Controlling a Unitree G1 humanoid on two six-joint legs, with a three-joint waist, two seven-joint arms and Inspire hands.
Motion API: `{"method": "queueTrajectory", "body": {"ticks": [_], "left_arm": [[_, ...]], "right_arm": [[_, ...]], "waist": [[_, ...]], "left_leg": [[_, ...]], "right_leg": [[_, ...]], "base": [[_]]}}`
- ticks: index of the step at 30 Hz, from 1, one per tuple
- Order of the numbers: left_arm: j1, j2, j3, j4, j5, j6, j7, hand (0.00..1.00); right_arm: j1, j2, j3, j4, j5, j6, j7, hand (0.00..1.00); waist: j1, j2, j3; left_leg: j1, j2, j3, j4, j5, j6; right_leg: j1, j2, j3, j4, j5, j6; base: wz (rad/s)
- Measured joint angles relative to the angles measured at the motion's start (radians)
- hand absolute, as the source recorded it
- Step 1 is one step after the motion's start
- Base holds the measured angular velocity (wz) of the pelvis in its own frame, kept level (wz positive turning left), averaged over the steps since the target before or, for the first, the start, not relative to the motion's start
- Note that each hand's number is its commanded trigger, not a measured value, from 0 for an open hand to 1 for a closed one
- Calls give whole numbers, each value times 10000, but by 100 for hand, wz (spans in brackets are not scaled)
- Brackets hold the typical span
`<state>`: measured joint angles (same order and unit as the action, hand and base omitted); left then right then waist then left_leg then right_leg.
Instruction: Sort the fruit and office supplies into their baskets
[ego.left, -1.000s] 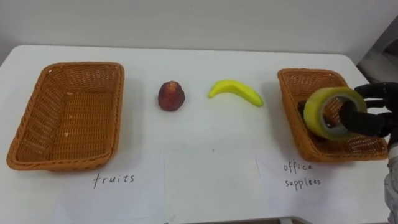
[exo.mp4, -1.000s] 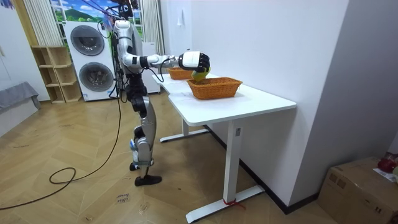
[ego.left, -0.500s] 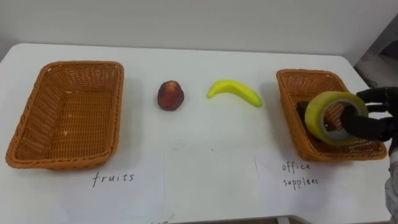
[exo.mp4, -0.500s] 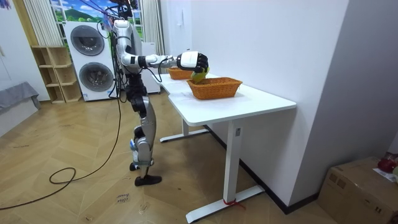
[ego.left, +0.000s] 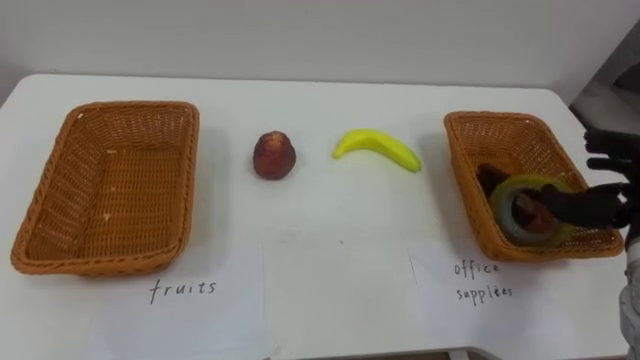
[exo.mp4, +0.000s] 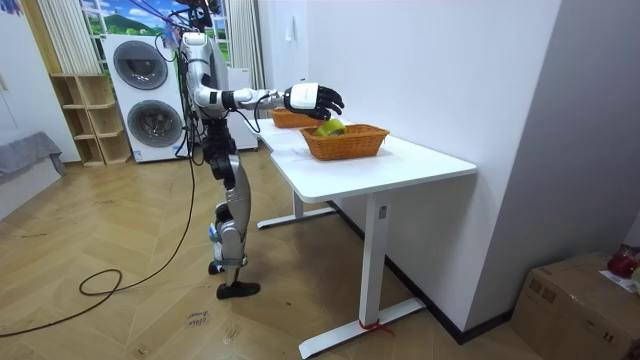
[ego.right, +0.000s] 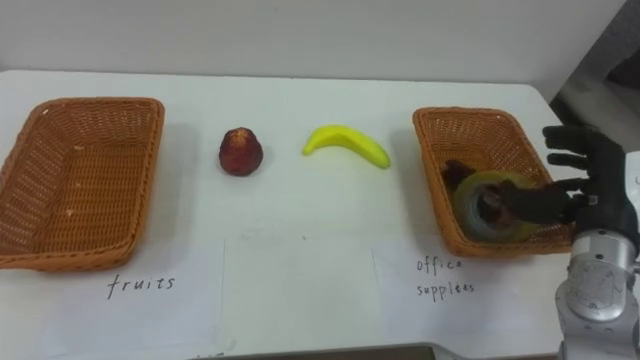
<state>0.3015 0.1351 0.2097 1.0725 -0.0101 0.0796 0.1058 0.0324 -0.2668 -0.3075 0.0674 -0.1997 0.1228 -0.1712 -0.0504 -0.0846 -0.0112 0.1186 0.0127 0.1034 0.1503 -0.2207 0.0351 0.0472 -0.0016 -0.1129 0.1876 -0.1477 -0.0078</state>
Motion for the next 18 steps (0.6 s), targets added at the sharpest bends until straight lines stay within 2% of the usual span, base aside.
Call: {"method": "queueTrajectory", "body": {"ticks": [3,4,14,18], "left_arm": [[-5,-24,-41,79,-2,7,-2,0],[-27,-25,-55,79,-1,8,-2,0],[-37,-31,-89,79,-10,8,-6,0],[-64,-10,-82,68,1,3,-5,0]], "right_arm": [[0,0,0,5,-9,0,8,0],[0,0,6,24,-21,0,21,0],[1,0,8,60,-18,0,206,0],[-3,0,8,59,-19,-22,199,0]], "waist": [[-10,17,32],[-6,23,64],[-3,-77,171],[-3,-122,126]], "left_leg": [[58,2,8,-8,-5,-6],[62,3,8,-18,-6,-7],[40,3,14,-48,-6,-8],[-54,4,14,-50,-5,-7]], "right_leg": [[44,4,-23,8,0,-1],[47,3,-28,9,2,-3],[13,17,-5,-25,2,-8],[-89,17,-4,-22,2,-8]], "base": [[0],[0],[0],[0]]}}
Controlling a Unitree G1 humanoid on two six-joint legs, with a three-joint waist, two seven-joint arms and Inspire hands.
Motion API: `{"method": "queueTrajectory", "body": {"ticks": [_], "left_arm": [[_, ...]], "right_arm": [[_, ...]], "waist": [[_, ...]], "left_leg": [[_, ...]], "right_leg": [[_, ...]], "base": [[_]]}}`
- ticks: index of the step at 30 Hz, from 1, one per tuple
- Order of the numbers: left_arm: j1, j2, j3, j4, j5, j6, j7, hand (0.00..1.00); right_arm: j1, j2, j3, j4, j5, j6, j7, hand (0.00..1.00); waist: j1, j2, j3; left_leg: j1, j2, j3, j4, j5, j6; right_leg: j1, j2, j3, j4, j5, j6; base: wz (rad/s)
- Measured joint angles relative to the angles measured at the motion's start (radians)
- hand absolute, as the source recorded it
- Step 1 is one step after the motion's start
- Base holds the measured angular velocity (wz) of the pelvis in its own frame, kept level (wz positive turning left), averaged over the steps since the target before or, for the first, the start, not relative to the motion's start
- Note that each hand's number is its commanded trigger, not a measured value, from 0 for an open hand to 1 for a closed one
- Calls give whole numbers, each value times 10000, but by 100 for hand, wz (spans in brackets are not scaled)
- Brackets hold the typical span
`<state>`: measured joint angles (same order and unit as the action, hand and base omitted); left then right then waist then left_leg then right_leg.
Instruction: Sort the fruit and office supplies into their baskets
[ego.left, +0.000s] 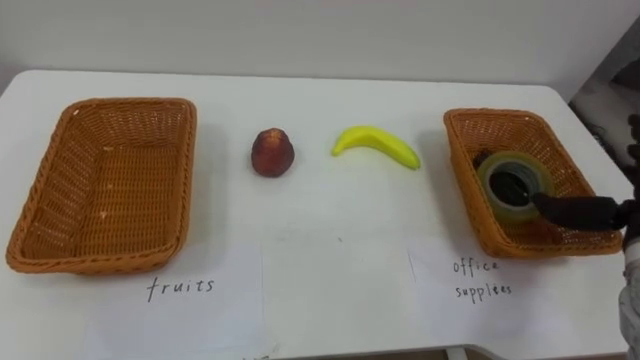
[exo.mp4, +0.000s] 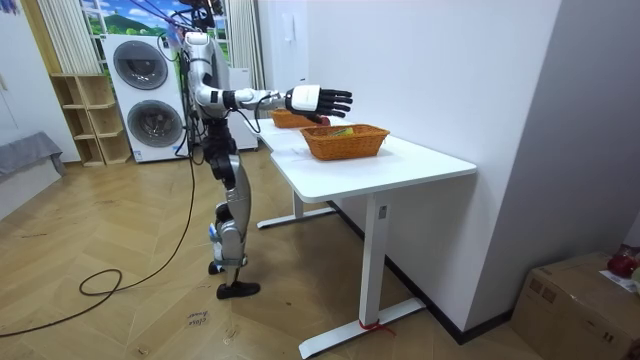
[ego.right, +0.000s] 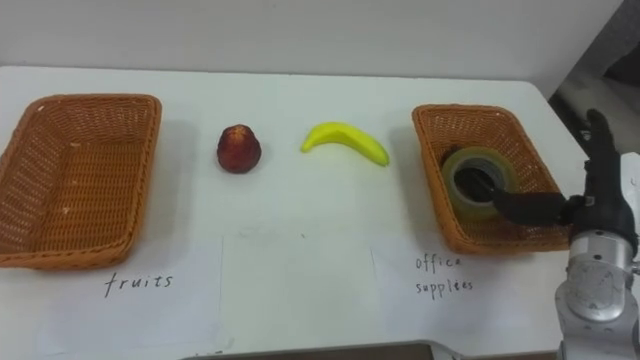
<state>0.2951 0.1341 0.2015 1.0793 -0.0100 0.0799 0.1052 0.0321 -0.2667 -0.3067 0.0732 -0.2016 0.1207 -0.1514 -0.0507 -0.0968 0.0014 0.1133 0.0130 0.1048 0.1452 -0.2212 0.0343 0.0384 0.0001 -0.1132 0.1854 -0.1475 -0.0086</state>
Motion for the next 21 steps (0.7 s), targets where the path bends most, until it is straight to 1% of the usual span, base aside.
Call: {"method": "queueTrajectory", "body": {"ticks": [3,6,9,11,14,16,18,21], "left_arm": [[-28,-5,-1,1,-2,-6,0,0],[-93,-6,-1,0,1,-8,1,0],[-185,-11,0,-1,0,-21,-4,0],[-201,-28,-1,0,3,-56,-7,0],[-195,-39,2,-24,-22,-77,-8,0],[-197,-38,3,-46,-101,-76,-8,0],[-213,-38,-2,-47,-350,-80,-7,0],[-212,-36,-5,-36,-708,-145,-8,0]], "right_arm": [[0,0,0,0,0,-31,-48,0],[-3,0,0,-1,-2,-197,-117,0],[-25,-2,0,-2,-2,-221,-117,0],[-26,-12,-1,-1,-2,-224,-116,0],[-28,-166,-1,-12,-3,-224,-116,0],[-29,-214,-3,-126,-6,-222,-116,0],[-107,-220,-3,-284,-5,-221,-116,0],[-299,-368,-2,-578,1,-222,-118,0]], "waist": [[1,8,-2],[1,29,-7],[12,78,-39],[18,146,-83],[30,212,-88],[1,233,-67],[20,228,-26],[16,193,37]], "left_leg": [[2,3,1,0,0,0],[5,10,1,-2,0,0],[7,13,1,-7,0,-1],[22,12,7,-7,0,0],[38,8,12,14,0,0],[48,10,11,22,-1,-1],[52,10,7,35,-2,-2],[50,-1,8,37,-2,-1]], "right_leg": [[-2,2,0,0,0,0],[-4,7,0,2,0,0],[-1,9,-1,15,1,-1],[8,9,3,32,1,-2],[29,6,7,53,2,-3],[42,8,3,60,2,-3],[34,8,8,108,1,-2],[15,-2,31,164,-3,-1]], "base": [[0],[0],[0],[0],[0],[0],[0],[0]]}}
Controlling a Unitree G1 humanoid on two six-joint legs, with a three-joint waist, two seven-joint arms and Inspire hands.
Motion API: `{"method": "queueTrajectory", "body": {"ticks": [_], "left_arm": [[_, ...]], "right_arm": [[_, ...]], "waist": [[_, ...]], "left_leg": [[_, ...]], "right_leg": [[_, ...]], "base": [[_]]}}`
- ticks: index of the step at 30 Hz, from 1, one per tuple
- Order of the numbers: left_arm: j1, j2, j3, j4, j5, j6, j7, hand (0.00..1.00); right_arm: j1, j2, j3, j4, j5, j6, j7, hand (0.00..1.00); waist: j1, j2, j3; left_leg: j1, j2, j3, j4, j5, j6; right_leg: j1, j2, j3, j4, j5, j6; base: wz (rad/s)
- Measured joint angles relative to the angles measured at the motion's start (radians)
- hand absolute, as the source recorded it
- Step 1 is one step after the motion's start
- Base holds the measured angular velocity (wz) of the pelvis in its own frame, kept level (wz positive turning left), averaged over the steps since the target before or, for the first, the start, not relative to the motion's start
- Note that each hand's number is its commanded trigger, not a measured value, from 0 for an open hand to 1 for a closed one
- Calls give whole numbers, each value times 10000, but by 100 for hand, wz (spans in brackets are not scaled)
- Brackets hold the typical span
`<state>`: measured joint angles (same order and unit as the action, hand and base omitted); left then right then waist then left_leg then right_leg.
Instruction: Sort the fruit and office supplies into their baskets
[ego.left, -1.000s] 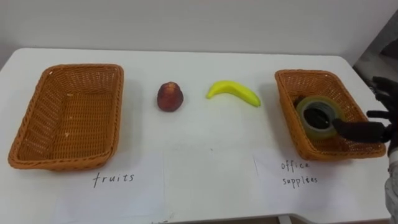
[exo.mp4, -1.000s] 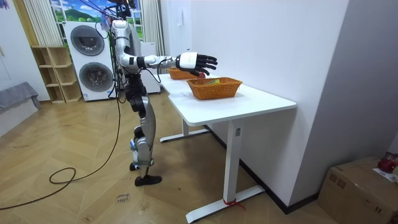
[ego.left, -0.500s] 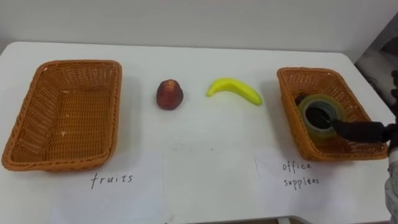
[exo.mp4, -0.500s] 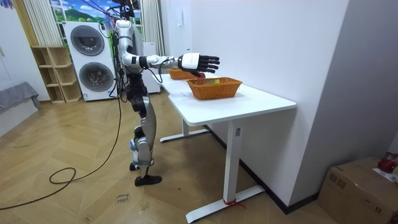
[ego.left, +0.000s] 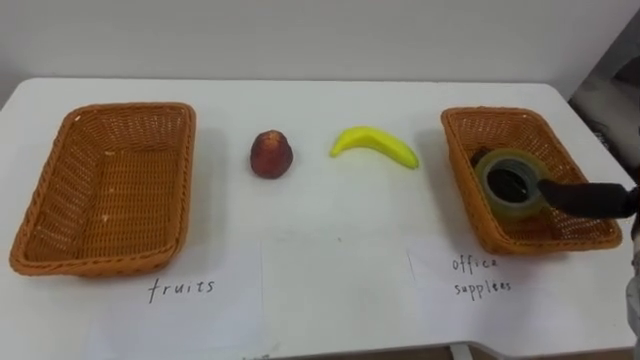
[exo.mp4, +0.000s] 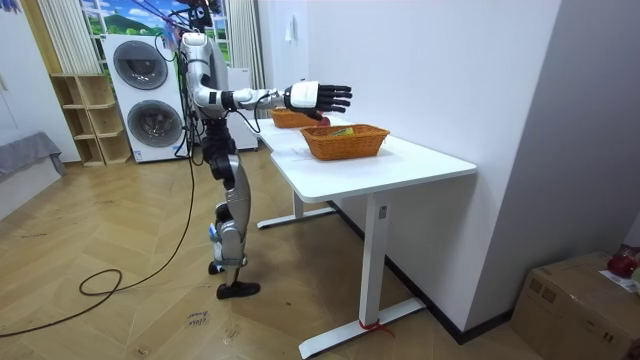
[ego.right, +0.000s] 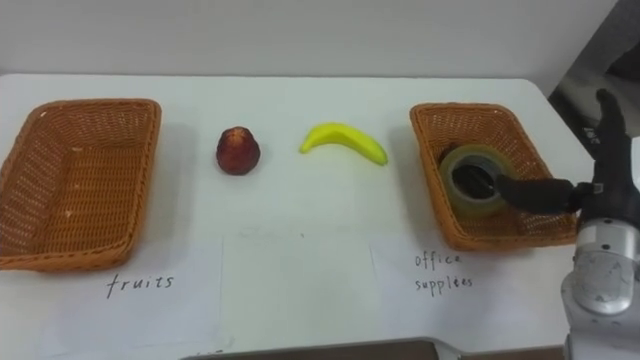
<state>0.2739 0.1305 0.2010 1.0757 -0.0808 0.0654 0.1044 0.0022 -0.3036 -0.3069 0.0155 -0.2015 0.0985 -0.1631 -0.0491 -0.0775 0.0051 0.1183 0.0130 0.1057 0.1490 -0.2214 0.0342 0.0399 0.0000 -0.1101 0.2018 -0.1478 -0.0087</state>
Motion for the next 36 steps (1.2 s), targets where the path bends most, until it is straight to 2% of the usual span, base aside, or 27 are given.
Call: {"method": "queueTrajectory", "body": {"ticks": [2,4,8,10,12,14,16,19,22,23,25,29,33,36], "left_arm": [[-20,51,8,14,-84,-64,2,0],[78,142,7,36,-74,-139,7,0],[323,417,3,33,-18,-144,22,0],[374,501,30,40,85,-149,24,0],[376,516,62,38,168,-194,25,0],[353,520,98,35,217,-277,25,0],[353,551,110,40,325,-290,25,0],[353,606,113,43,364,-281,25,0],[325,611,105,48,362,-277,24,0],[303,613,106,48,363,-277,21,0],[246,633,107,42,366,-283,12,0],[229,661,96,48,363,-283,-5,0],[225,707,90,48,365,-280,-4,0],[238,780,7,65,362,-209,8,0]], "right_arm": [[-157,-212,0,-89,26,16,-8,0],[-163,-260,2,-516,88,32,-15,0],[-228,-580,10,-1072,120,15,-256,0],[-229,-580,12,-1135,100,-18,-454,0],[-230,-580,15,-1131,104,-64,-706,0],[-230,-580,55,-1129,106,-267,-916,0],[-229,-580,105,-1093,104,-364,-1015,0],[-228,-580,126,-1030,100,-369,-1150,0],[-303,-580,439,-1031,100,-369,-1290,0],[-321,-580,630,-1032,95,-375,-1293,0],[-358,-580,905,-1032,96,-376,-1293,0],[-694,-582,1266,-1033,96,-377,-1292,0],[-1134,-583,1340,-1031,110,-399,-1300,0],[-1356,-589,1748,-1015,72,-399,-1333,0]], "waist": [[7,-119,75],[42,-212,99],[48,-408,-18],[236,-493,-69],[343,-532,-72],[547,-568,-46],[582,-600,-17],[796,-651,9],[859,-701,-4],[864,-752,-41],[905,-790,-57],[1071,-803,-53],[1109,-817,-41],[1144,-850,-34]], "left_leg": [[-23,-49,4,6,2,3],[-56,-46,-9,8,3,2],[-72,-42,-36,33,3,0],[-15,-37,-37,27,3,0],[50,-39,-51,31,3,0],[72,-19,-64,12,2,1],[49,-11,-140,2,1,2],[-70,16,-115,18,-2,-3],[-375,39,-172,152,-8,-21],[-448,44,-206,181,-10,-28],[-554,53,-223,202,4,-46],[-585,70,-258,183,9,-56],[-596,69,-266,205,10,-56],[-579,70,-264,217,11,-56]], "right_leg": [[-19,-9,33,3,-2,-2],[-40,-6,26,2,-9,-9],[14,4,-31,-144,-4,-13],[57,9,-49,-136,-3,-12],[127,2,-74,-151,-2,-11],[141,-9,-93,-163,-1,-8],[147,-23,-199,-160,0,-6],[69,-26,-315,-159,16,-28],[-105,-29,-423,-148,47,-70],[-153,-28,-470,-140,53,-78],[-237,-27,-533,-145,67,-102],[-260,-21,-605,-146,70,-106],[-260,-29,-680,-154,70,-106],[-258,-27,-683,-163,70,-106]], "base": [[0],[0],[2],[0],[0],[0],[10],[5],[7],[10],[6],[1],[2],[0]]}}
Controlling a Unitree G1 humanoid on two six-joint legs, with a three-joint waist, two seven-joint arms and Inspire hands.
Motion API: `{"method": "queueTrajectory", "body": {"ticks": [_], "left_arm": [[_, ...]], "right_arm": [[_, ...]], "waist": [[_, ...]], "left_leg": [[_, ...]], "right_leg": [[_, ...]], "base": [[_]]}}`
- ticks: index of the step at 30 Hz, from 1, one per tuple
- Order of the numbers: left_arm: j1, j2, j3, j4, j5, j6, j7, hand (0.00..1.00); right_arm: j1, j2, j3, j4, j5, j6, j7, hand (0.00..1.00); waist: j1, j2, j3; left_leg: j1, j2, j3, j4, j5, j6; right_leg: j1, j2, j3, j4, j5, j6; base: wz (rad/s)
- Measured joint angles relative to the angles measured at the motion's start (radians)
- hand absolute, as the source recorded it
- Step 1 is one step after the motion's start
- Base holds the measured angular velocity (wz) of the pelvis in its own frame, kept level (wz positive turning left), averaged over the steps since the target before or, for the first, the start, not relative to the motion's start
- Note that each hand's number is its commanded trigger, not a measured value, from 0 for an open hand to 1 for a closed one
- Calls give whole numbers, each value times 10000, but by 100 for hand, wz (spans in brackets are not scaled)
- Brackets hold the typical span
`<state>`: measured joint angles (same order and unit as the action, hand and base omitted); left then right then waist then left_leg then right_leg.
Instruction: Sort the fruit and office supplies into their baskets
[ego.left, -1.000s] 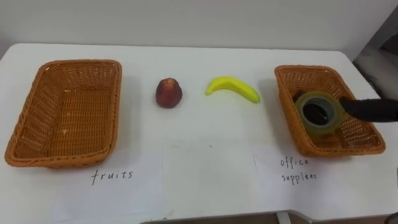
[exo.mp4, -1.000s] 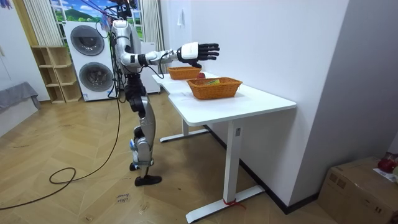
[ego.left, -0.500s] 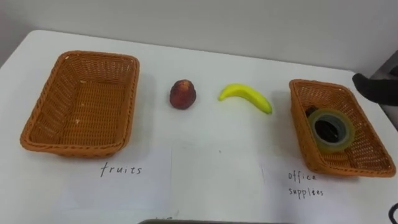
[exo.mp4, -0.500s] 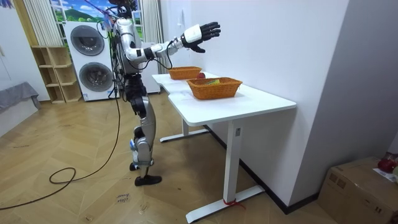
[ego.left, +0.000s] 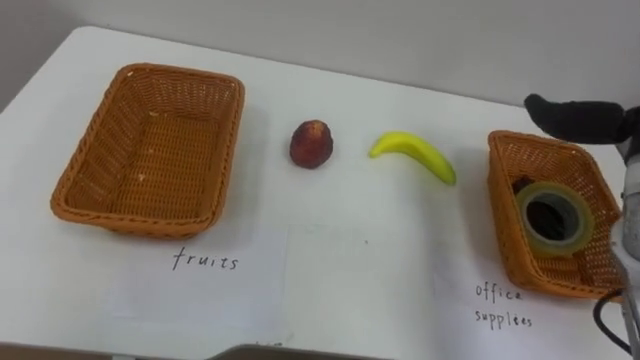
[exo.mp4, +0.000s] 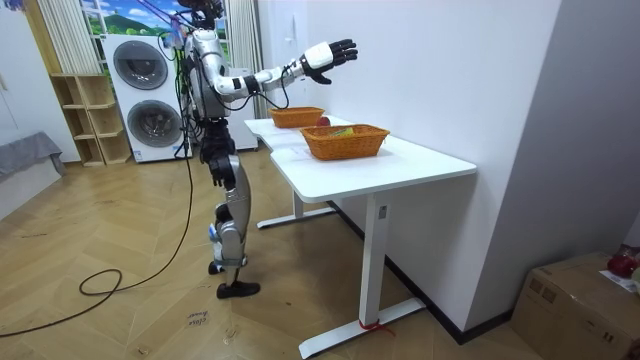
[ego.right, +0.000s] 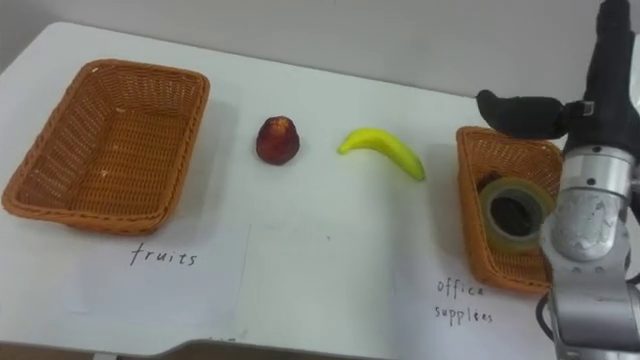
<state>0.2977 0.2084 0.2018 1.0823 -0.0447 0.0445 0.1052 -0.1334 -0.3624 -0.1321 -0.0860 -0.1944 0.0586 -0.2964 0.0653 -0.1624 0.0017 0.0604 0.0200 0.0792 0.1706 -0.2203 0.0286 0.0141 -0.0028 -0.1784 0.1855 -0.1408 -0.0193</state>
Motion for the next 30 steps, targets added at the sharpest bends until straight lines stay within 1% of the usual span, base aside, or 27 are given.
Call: {"method": "queueTrajectory", "body": {"ticks": [3,4,6,7,8,10,13,14,18,20,22,24,26,30], "left_arm": [[-46,7,-109,1,2,2,11,0],[-80,8,-107,2,3,2,11,0],[-131,7,-108,-1,3,6,11,0],[-160,2,-111,-1,2,11,11,0],[-165,-2,-110,-1,2,11,11,0],[-164,-3,-109,-2,0,11,11,0],[-137,-5,-132,2,1,17,10,0],[-133,-1,-131,4,1,16,10,0],[-136,4,-137,37,96,8,-23,0],[-135,9,-133,44,158,13,-65,0],[-152,10,-135,35,159,14,-87,0],[-149,12,-135,24,159,15,-88,0],[-150,11,-137,23,159,15,-87,0],[-159,12,-110,18,175,16,-84,0]], "right_arm": [[-52,-3,363,54,-73,-14,34,0],[-52,-4,390,132,-73,-14,119,0],[-52,-27,390,271,-72,-14,203,0],[-52,-41,391,315,-72,-14,260,0],[-53,-42,392,316,-72,-14,302,0],[-67,-97,392,315,-60,-14,370,0],[-176,-281,417,338,3,-14,577,0],[-207,-298,417,349,14,-14,606,0],[-430,-305,469,373,18,-14,781,0],[-553,-399,636,443,126,-14,953,0],[-616,-514,779,515,289,-13,1144,0],[-619,-522,827,555,368,-13,1325,0],[-752,-529,964,776,367,-6,1528,0],[-945,-532,1098,953,355,-9,1839,0]], "waist": [[78,18,13],[132,33,24],[197,77,52],[225,121,82],[237,169,70],[245,183,41],[255,294,78],[254,303,79],[255,253,43],[253,162,-15],[262,106,-41],[286,79,-39],[278,16,-9],[277,47,24]], "left_leg": [[-3,-8,-1,-3,-1,2],[-9,-10,-5,-9,-2,4],[-21,-11,-9,-12,-3,4],[-37,-11,-12,-16,-3,4],[-104,-12,-17,-24,-3,4],[-172,-11,-16,-13,-1,4],[-160,-8,-7,-7,1,3],[-156,-7,-6,0,2,3],[-156,2,-2,8,5,-1],[-154,1,3,7,5,0],[-149,-3,3,19,6,2],[-143,-4,2,53,7,3],[-129,-3,-3,83,6,3],[-130,-3,-19,43,1,1]], "right_leg": [[0,-17,-42,-5,0,1],[-1,-33,-148,-8,1,2],[-9,-59,-190,-8,0,2],[-21,-83,-196,-8,0,2],[-73,-87,-214,-3,0,2],[-136,-92,-246,-1,0,2],[-119,-89,-255,0,1,1],[-119,-89,-255,0,0,2],[-119,-91,-283,-3,0,2],[-107,-105,-294,-4,0,2],[-84,-118,-320,-6,0,2],[-39,-133,-378,-8,0,2],[11,-144,-428,-15,0,2],[59,-137,-464,-17,0,2]], "base": [[0],[0],[0],[0],[0],[0],[0],[0],[0],[0],[3],[8],[7],[6]]}}
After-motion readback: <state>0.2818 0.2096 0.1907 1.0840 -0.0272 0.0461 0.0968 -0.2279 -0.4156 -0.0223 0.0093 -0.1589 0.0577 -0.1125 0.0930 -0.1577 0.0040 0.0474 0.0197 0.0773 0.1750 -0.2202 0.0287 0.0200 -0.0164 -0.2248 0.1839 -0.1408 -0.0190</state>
